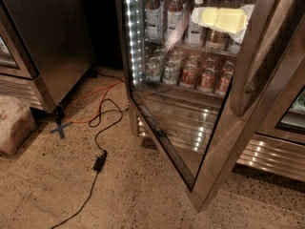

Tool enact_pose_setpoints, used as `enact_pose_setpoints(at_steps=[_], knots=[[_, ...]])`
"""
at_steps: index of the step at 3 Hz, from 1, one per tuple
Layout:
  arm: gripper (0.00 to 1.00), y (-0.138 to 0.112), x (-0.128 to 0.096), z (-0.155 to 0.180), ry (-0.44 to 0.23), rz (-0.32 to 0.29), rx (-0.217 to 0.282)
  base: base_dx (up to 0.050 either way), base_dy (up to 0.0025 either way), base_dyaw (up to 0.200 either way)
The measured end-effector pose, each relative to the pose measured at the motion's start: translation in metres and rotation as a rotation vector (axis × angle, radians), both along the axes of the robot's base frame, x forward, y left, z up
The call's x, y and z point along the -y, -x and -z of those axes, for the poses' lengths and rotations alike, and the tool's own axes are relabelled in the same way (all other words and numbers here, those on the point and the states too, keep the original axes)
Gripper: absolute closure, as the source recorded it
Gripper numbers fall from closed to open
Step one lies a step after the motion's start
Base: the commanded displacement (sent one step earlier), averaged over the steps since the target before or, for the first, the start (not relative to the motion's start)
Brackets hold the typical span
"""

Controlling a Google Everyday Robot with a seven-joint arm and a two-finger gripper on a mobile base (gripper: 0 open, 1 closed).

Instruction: Open left fridge door

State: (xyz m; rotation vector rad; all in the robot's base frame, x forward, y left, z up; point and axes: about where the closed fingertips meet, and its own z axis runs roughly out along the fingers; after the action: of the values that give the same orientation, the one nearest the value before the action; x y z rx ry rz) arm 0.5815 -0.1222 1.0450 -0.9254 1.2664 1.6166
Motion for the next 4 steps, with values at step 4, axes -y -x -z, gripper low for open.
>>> enact_pose_setpoints(at_steps=[4], knots=[[0.81, 0.009, -0.049, -0.007, -0.088, -0.124, -0.004, 0.0, 0.0, 0.0]])
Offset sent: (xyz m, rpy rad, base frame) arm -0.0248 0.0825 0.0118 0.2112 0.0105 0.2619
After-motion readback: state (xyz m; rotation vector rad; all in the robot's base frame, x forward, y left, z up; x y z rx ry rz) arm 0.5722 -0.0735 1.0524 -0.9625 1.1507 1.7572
